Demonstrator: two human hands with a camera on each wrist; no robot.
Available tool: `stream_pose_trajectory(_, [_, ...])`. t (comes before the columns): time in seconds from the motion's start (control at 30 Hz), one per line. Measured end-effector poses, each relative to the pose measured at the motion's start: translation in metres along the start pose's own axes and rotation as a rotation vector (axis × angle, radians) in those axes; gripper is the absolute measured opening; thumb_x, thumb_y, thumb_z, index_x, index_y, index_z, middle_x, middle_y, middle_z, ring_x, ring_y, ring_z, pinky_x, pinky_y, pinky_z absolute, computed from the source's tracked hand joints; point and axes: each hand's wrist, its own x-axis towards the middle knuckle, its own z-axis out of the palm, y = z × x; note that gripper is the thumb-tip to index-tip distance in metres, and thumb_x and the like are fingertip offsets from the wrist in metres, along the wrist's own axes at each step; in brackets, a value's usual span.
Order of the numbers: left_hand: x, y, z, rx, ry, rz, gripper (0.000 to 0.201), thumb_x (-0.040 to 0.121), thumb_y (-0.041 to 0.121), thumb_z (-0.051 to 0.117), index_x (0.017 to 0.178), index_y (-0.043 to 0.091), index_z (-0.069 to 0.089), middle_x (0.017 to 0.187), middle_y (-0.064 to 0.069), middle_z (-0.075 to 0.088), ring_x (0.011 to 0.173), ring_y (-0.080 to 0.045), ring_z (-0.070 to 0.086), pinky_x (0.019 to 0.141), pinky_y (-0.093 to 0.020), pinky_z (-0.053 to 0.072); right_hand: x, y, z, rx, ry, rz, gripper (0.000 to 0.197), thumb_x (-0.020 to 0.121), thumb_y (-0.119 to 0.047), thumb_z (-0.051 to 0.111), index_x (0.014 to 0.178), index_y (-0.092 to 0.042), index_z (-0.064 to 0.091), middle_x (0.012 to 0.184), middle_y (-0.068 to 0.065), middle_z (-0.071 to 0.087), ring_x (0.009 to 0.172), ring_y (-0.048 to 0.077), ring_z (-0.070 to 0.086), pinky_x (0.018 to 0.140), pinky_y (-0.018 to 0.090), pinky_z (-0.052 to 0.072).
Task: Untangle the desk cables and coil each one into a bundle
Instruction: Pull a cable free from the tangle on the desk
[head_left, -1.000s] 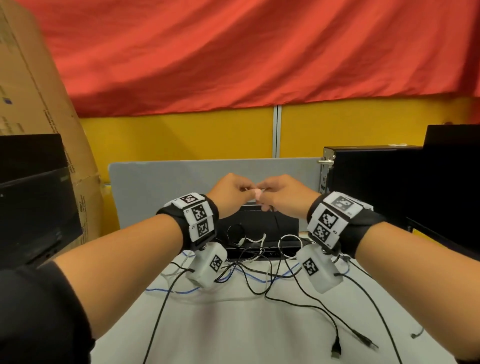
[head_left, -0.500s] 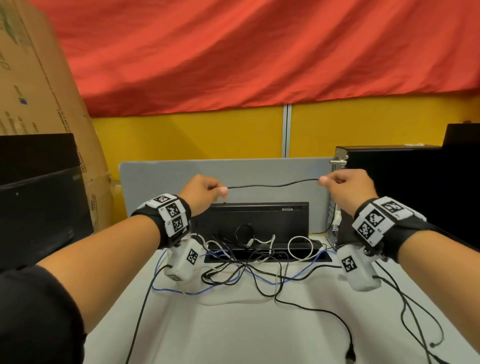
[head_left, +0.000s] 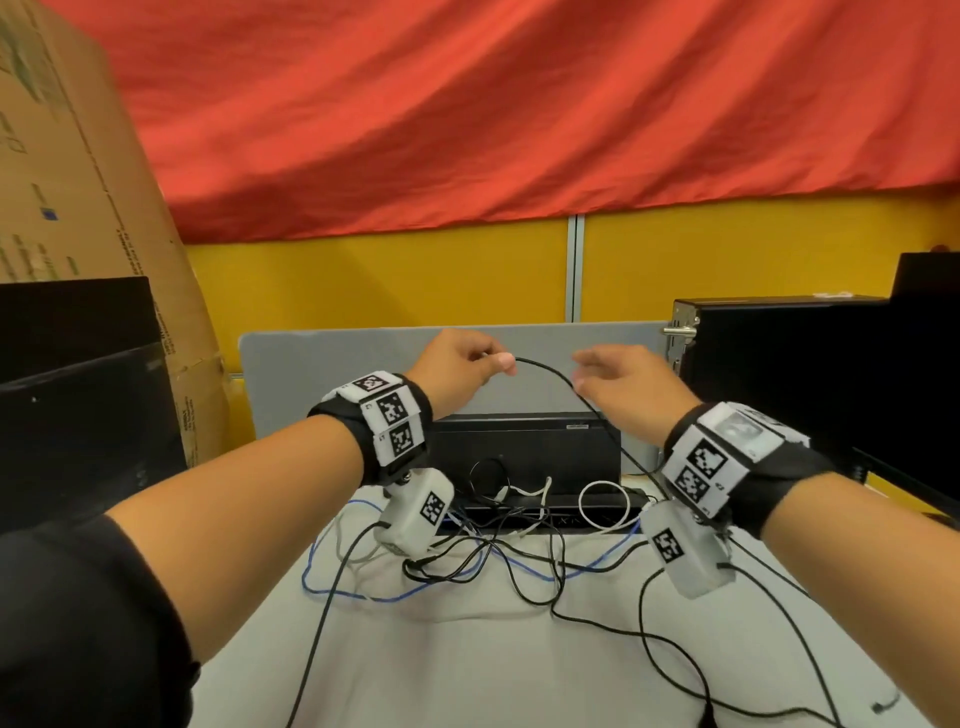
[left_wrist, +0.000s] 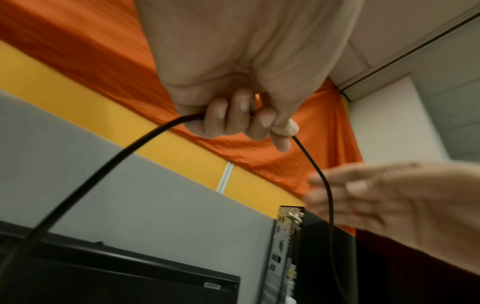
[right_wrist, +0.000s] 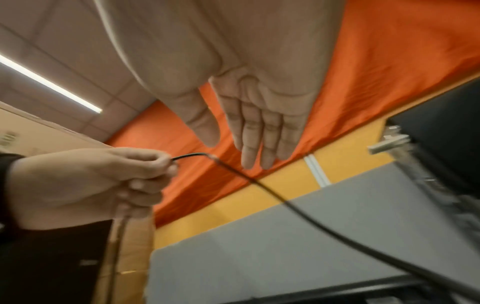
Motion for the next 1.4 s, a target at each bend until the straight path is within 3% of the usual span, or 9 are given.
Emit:
stream_pose_trajectory(0.1, [0.004,0.016,0.013,-0.037,-0.023,0.067,0.020,0.095,0.020,0.060,0.079,0.012,0.069,0.057,0.001,0.046,0.044,-0.001,0.036,0.048,-0.015,0.032,0.003,-0.030,0.011,0.072,-0.079,-0.115,0.037,0.094,-0.025,0.058,0.130,-0.018,0.058,0.117,-0.003,0.066,0.106,0.010,0.062,0.093,0.033,0.050])
stream_pose_trajectory(0.23, [0.006,0.013,0.010,-0.015,-0.047,0.013,0.024,0.095,0.027,0.060,0.078,0.013,0.069,0.058,0.004,0.048,0.036,0.001,0.035,0.041,-0.010,0.029,0.007,-0.032,0.010,-0.014,0.013,-0.153,0.021,0.093,-0.035,0.060,0.091,-0.022,0.076,0.054,-0.016,0.056,0.051,-0.002,0.048,0.056,0.024,0.040])
stream_pose_trajectory(0.37, [0.001,-0.009,-0.008,-0.012,-0.068,-0.096,0.027,0.097,0.032,0.056,0.077,0.019,0.068,0.061,0.004,0.048,0.036,0.000,0.036,0.042,-0.013,0.032,0.009,-0.010,-0.008,-0.059,0.220,-0.033,0.019,0.090,-0.034,0.064,0.083,-0.020,0.076,0.078,-0.008,0.069,0.075,0.010,0.063,0.073,0.030,0.051])
stream_pose_trajectory(0.6, [-0.006,-0.047,-0.038,0.084,0.037,-0.164,0.026,0.098,0.027,0.055,0.084,0.012,0.071,0.073,-0.007,0.052,0.062,-0.015,0.044,0.057,-0.025,0.037,0.011,0.050,-0.047,-0.136,0.557,0.207,0.021,0.089,-0.030,0.064,0.077,-0.017,0.076,0.079,0.001,0.071,0.060,0.009,0.054,0.061,0.017,0.038])
stream_pose_trajectory(0.8, [-0.006,-0.044,-0.030,0.046,0.069,-0.134,0.026,0.097,0.025,0.055,0.077,0.017,0.068,0.063,-0.002,0.047,0.060,-0.016,0.041,0.058,-0.024,0.037,0.010,0.061,-0.044,-0.217,0.288,0.380,0.019,0.091,-0.022,0.059,0.091,-0.012,0.075,0.094,0.008,0.071,0.079,0.021,0.061,0.076,0.030,0.049])
stream_pose_trajectory(1.0, [0.002,-0.014,0.002,0.032,-0.039,-0.041,0.024,0.096,0.027,0.057,0.079,0.016,0.070,0.058,0.000,0.045,0.051,-0.009,0.039,0.050,-0.018,0.034,-0.002,0.000,-0.011,-0.216,-0.006,0.016,0.047,0.089,-0.018,0.055,0.136,-0.018,0.053,0.135,0.002,0.058,0.127,0.020,0.051,0.106,0.031,0.037])
stream_pose_trajectory(1.1, [0.005,-0.002,0.016,0.010,-0.085,0.005,0.025,0.095,0.027,0.059,0.073,0.020,0.069,0.050,0.006,0.041,0.039,-0.002,0.033,0.043,-0.013,0.029,-0.001,-0.028,0.009,-0.192,-0.112,-0.101,0.044,0.090,-0.027,0.057,0.133,-0.016,0.057,0.125,0.000,0.064,0.114,0.015,0.059,0.092,0.022,0.041])
stream_pose_trajectory(1.23, [0.002,-0.003,0.016,0.018,-0.134,-0.013,0.024,0.094,0.030,0.060,0.074,0.020,0.069,0.050,0.006,0.039,0.038,-0.003,0.030,0.041,-0.014,0.028,0.003,-0.029,0.014,-0.182,-0.091,-0.097,0.027,0.094,-0.037,0.058,0.103,-0.017,0.073,0.065,-0.012,0.054,0.058,0.004,0.047,0.054,0.021,0.034])
stream_pose_trajectory(1.4, [-0.003,-0.029,-0.006,0.072,-0.103,-0.117,0.028,0.096,0.034,0.056,0.080,0.017,0.071,0.054,0.003,0.038,0.035,-0.003,0.030,0.039,-0.010,0.028,0.006,0.002,-0.009,-0.194,0.104,0.019,0.023,0.093,-0.031,0.061,0.101,-0.014,0.075,0.084,-0.002,0.069,0.073,0.011,0.057,0.070,0.026,0.042])
